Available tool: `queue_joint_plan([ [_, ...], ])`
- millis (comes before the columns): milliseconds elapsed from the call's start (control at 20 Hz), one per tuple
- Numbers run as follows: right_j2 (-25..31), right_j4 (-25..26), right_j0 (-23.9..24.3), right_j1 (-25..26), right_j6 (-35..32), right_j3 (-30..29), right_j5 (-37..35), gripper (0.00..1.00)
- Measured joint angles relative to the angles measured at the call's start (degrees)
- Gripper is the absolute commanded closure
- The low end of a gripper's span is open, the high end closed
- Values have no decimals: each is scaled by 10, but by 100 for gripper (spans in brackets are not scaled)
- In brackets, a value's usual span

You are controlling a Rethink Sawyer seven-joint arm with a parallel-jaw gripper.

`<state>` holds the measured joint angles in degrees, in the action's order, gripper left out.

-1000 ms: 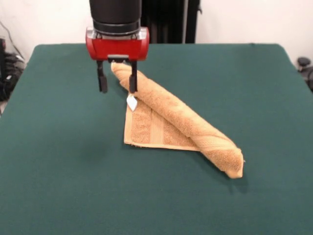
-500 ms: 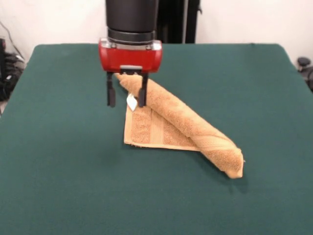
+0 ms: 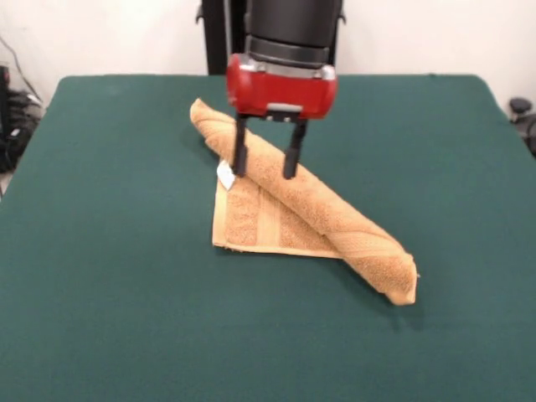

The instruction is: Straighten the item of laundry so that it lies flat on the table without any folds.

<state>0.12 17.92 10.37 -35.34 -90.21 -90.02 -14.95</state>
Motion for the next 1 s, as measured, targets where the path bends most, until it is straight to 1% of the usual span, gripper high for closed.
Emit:
queue_joint_plan([
  [100,11,-11,4,0,0,-2,0,0],
  [200,35,-28,26,5,0,-3,-5,0],
  [350,84,-52,81,29,0,-2,-24,0],
  [550,120,-61,131,63,0,-3,-46,0],
  [650,133,-61,156,89,0,-3,-56,0],
  [900,148,-61,170,115,0,-7,-63,0],
  [1000,150,-61,170,118,0,-7,-65,0],
])
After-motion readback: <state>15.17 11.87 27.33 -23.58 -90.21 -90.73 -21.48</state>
